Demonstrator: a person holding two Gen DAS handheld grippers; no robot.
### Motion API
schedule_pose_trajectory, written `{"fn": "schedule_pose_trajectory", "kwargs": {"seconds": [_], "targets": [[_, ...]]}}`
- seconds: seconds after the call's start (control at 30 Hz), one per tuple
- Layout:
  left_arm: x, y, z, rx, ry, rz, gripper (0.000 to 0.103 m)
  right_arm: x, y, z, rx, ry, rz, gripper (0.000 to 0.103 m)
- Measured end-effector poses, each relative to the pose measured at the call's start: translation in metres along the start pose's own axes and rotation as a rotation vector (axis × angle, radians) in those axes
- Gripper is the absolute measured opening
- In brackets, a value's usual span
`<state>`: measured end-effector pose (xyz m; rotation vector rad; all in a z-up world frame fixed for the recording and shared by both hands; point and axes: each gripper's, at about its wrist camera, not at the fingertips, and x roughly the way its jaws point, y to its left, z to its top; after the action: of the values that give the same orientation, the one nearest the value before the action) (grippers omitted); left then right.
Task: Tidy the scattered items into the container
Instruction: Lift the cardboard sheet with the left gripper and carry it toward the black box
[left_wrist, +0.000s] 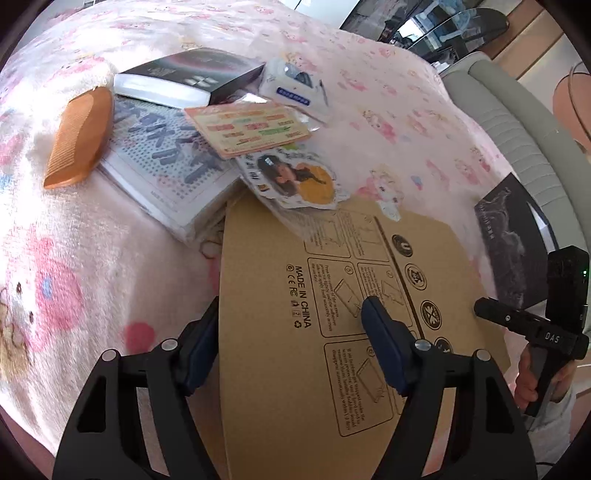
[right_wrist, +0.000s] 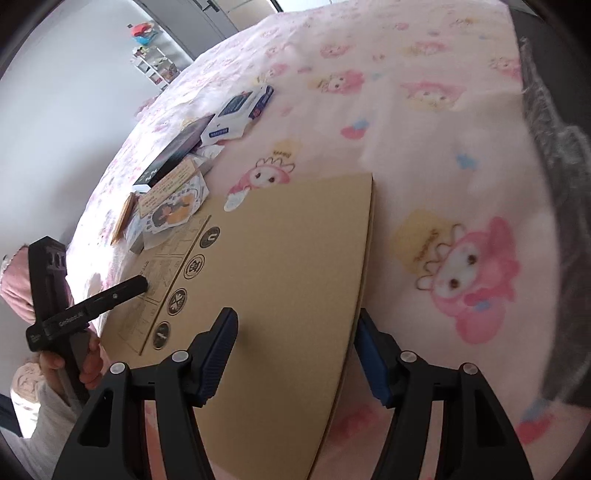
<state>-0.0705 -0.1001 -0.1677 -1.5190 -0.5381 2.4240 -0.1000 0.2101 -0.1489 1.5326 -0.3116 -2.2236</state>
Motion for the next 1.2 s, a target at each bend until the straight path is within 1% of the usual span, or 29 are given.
{"fn": "schedule_pose_trajectory", "kwargs": {"seconds": [0.1,0.2,0.27,0.33,0.4,0.5,0.63,0.8,0.93,1.2], "targets": [[0.005,-0.006,-0.004,0.015,0.009,-0.001,0.073,-0.002,-0.007,-0.006,0.034,0.001,-0.001,0.061],[0.013,-0.013,-0.008,0.047,0.03,0.029,0.064,0.011,-0.017,-0.012,0.072,0.056,-0.022,0.061],[0.014,-0.011,-0.008,0.039,0.035,0.031,0.057,0.024,-0.026,-0.018,0.097,0.097,-0.013,0.061],[0.013,-0.004,-0.007,0.008,0.036,0.01,0.053,0.031,-0.036,-0.017,0.114,0.1,0.031,0.061],[0.015,-0.002,-0.006,-0.001,0.041,0.007,0.052,0.038,-0.044,-0.015,0.139,0.103,0.08,0.061],[0.018,-0.002,-0.005,-0.003,0.048,0.012,0.053,0.033,-0.041,-0.013,0.132,0.079,0.064,0.061],[0.011,-0.002,-0.007,-0.02,0.045,-0.014,0.053,0.026,-0.035,-0.011,0.122,0.045,0.042,0.06],[-0.003,-0.011,-0.009,-0.037,0.019,-0.067,0.053,-0.008,-0.028,-0.016,0.112,-0.029,0.014,0.057],[-0.015,-0.023,-0.008,-0.03,-0.006,-0.099,0.053,-0.038,-0.021,-0.017,0.094,-0.081,-0.011,0.057],[-0.035,-0.051,-0.001,0.005,-0.038,-0.112,0.053,-0.07,-0.022,-0.014,0.092,-0.134,-0.013,0.056]]}}
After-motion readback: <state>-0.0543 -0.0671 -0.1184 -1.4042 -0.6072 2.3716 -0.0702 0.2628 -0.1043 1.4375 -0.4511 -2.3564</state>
